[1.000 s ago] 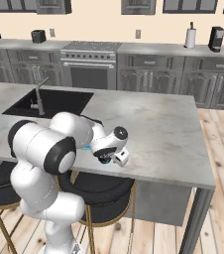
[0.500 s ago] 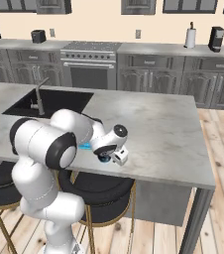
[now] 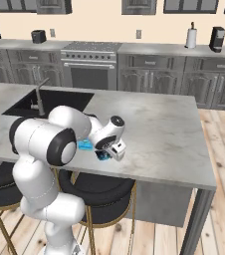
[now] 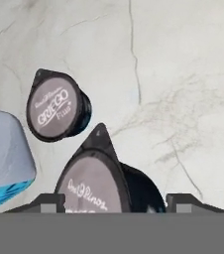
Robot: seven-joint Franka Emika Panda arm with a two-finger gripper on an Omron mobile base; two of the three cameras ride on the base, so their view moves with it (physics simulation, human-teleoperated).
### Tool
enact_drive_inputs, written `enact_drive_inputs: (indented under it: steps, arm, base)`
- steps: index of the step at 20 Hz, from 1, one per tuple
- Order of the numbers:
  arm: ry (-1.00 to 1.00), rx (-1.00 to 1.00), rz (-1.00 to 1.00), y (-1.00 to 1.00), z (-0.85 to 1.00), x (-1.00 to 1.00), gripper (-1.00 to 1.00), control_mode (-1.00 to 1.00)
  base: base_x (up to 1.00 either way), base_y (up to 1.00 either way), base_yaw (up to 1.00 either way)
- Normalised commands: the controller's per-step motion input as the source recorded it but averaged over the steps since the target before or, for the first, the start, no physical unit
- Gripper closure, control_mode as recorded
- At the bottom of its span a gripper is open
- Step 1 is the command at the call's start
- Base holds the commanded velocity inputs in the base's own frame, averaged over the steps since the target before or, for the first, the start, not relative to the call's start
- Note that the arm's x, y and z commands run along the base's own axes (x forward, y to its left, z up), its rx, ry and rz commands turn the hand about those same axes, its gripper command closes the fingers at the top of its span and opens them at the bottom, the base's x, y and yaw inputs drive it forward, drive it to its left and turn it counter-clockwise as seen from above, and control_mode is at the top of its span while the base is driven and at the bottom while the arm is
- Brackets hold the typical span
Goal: Stack the yogurt containers by placing the smaller containers on top of the larger containers.
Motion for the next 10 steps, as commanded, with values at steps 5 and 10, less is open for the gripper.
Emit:
enact_drive_inputs:
  steps: [5, 10]
  arm:
    - [0.06, -0.01, -0.02, 0.19, -0.04, 0.0, 1.0, -1.0]
    - [0.0, 0.0, 0.0, 0.0, -0.04, 0.0, 1.0, -1.0]
  base:
    - [0.0, 0.0, 0.0]
    - [0.0, 0.0, 0.0]
